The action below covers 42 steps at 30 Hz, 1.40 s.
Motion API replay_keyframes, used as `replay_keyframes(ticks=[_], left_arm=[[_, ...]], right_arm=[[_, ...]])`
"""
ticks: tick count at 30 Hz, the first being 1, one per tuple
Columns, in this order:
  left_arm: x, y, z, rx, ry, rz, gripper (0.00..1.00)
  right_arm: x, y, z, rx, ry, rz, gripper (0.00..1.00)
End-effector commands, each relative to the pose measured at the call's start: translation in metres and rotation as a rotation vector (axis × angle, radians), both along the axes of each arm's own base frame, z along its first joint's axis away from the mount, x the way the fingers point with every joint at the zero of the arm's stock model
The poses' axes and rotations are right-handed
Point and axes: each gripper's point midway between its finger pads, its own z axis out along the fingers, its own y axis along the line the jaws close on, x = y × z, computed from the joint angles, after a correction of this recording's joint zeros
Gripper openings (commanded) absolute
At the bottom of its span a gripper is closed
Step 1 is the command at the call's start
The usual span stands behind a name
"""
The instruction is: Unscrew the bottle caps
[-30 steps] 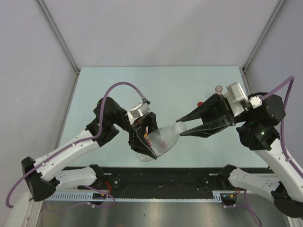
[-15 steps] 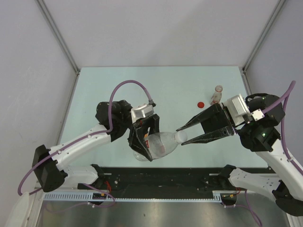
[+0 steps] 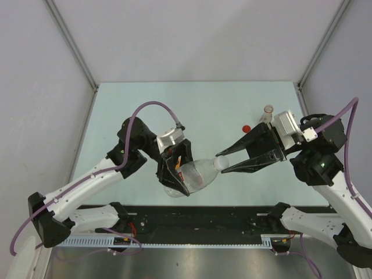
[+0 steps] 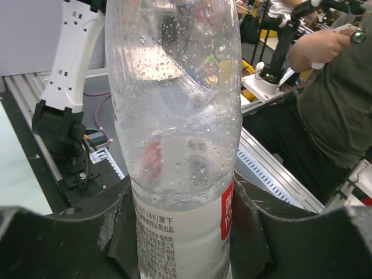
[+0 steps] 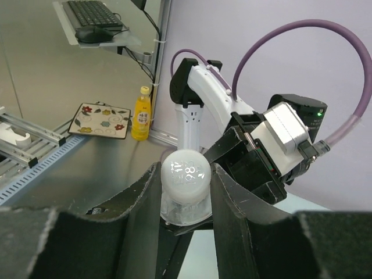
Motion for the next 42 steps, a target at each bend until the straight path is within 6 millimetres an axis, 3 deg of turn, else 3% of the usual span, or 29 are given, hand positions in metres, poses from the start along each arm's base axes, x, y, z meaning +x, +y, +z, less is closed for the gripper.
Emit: replay_keyframes(ticks=[1,6,11,14,15,20,24,31,36,37,42], left_arm=[[0.026,-0.004,0.063,-0.269,-0.168,0.253,0.00],[0.032,-0.004,0.057,-0.255,-0.155,0.275,0.00],[0.037,-0.005,0.060,-0.265,-0.152,0.314,0.00],[0.042,-0.007,0.061,-0.264,-0.156,0.338,0.00],[0.042,-0.007,0.060,-0.259,-0.157,0.339,0.00],[0.046,-0.009,0.060,-0.258,-0.160,0.356,0.00],[0.049,-0.010,0.059,-0.256,-0.158,0.369,0.00],[0.051,-0.011,0.060,-0.257,-0.160,0.385,0.00],[0.064,-0.013,0.058,-0.249,-0.177,0.475,0.00],[0.065,-0.010,0.061,-0.260,-0.189,0.504,0.00],[0.115,-0.004,0.063,-0.265,-0.187,0.849,0.00]], right_arm=[[-0.006,-0.002,-0.044,-0.197,0.185,0.105,0.00],[-0.012,-0.010,-0.032,-0.162,0.155,0.109,0.00],[0.000,-0.003,-0.034,-0.173,0.214,0.063,0.02],[0.008,0.002,-0.035,-0.172,0.237,0.031,0.12],[0.009,0.003,-0.040,-0.193,0.263,0.029,0.24],[0.013,0.006,-0.041,-0.197,0.273,0.019,0.46],[0.015,0.007,-0.043,-0.204,0.283,0.016,0.70],[0.020,0.009,-0.042,-0.192,0.291,-0.019,0.85],[0.040,0.010,-0.035,-0.141,0.335,-0.169,0.89],[0.055,0.011,-0.032,-0.112,0.352,-0.254,0.89],[0.099,0.000,-0.032,-0.048,0.427,-0.551,0.89]])
